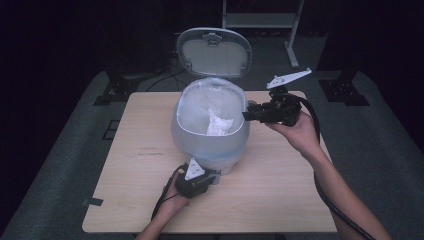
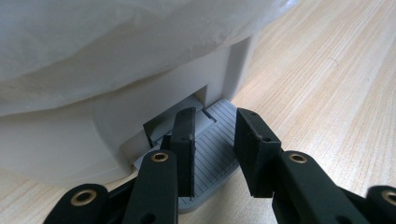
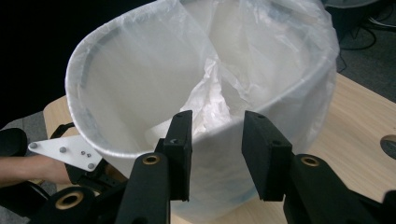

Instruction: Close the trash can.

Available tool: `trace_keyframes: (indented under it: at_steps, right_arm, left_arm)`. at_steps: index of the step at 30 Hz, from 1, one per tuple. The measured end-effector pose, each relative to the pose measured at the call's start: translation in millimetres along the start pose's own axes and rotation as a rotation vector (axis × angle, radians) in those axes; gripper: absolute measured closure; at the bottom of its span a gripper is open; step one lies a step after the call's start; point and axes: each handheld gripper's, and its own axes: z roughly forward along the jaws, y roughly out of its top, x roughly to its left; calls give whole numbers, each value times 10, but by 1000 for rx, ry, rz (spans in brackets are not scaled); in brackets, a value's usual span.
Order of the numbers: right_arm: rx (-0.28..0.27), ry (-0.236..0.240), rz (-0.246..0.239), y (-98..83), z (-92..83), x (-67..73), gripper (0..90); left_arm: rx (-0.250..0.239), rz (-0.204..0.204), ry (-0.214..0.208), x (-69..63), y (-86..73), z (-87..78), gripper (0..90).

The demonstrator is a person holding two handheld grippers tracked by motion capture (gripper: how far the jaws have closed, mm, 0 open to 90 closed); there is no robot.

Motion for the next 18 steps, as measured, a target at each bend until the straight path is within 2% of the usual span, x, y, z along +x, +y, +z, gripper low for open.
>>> trace_keyframes:
  at_steps: [6,11,18]
  right_arm:
    - [-26,0,18,-167,-179,-26,623]
    - [-19,-26,33,-347,-303,-69,623]
    - [-26,-42,66,-621,-400,-143,613]
  left_arm:
    - [-2,-6,-7,6,0,-3,684]
    - [-5,-1,-7,2,-1,-3,679]
    - [-9,-32,-34,-10,0,-40,635]
